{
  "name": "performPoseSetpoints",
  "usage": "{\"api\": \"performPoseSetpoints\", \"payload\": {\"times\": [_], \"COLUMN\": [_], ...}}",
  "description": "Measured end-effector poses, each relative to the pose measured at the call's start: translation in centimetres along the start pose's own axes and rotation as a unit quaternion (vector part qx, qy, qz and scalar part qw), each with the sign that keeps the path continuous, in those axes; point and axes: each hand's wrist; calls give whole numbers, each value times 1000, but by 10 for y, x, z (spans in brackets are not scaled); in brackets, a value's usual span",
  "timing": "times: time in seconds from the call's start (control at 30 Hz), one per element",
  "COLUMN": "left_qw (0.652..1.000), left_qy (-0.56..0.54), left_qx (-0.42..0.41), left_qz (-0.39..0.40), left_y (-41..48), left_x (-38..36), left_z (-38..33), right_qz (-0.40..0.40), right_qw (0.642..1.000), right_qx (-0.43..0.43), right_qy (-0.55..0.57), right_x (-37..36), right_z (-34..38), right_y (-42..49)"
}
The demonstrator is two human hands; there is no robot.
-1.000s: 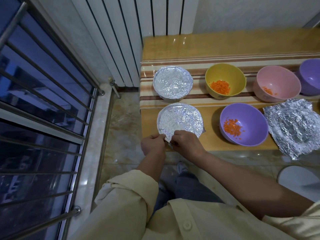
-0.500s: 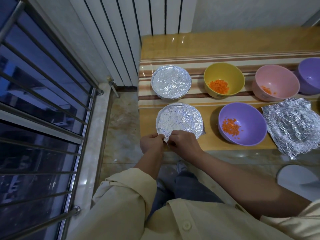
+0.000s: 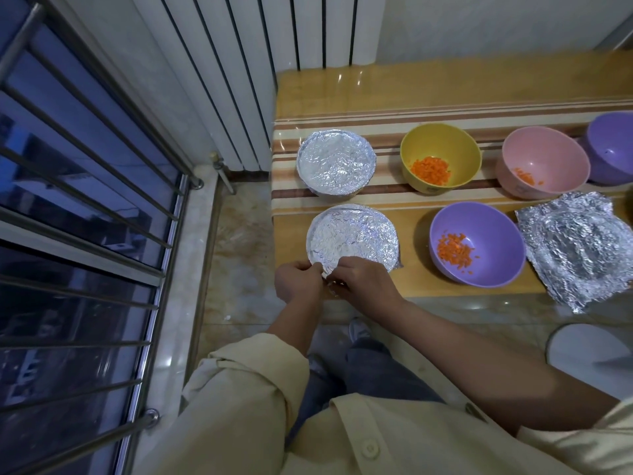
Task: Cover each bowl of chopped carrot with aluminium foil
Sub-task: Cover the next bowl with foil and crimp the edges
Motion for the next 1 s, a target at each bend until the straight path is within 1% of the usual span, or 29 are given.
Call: {"api": "performPoseSetpoints", "payload": {"times": [0.1, 0.17, 0.33, 0.43, 0.53, 0.63, 0.73, 0.9, 1.0], "left_qw": [999, 999, 999, 1000, 1000, 1000, 1000, 999, 996], "left_qy": [38, 46, 29, 20, 11, 25, 13, 42, 82], "left_qx": [-26, -25, -18, -2, -1, -10, -11, -18, -27], "left_qz": [1, 7, 2, -9, 12, 4, 3, 6, 4], "left_y": [6, 9, 6, -7, -20, -19, -14, -20, -20], "left_x": [6, 8, 9, 11, 6, 3, 2, 1, 1], "left_z": [-6, -8, -5, 4, 11, 7, 2, 6, 3], "right_qz": [-2, 5, 26, 18, 9, 9, 1, -1, 0], "right_qw": [999, 998, 998, 998, 997, 998, 999, 999, 999], "right_qx": [51, 64, 47, 54, 56, 41, 17, 8, 9], "right_qy": [-3, -18, -30, -41, -50, -42, -31, -42, -48], "right_x": [4, 4, -3, -1, 1, 4, 5, 2, -1], "right_z": [-6, -8, -7, -5, -4, -2, 0, 0, -1], "right_y": [-7, -11, -7, -4, -2, -2, 0, -2, -3]}}
Point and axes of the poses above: each hand's wrist, its own y-axis towards the middle knuckle, its own x-axis out of the back of the hand, z = x × y, and after that the axes turned 4 degrees about -y, right-handed
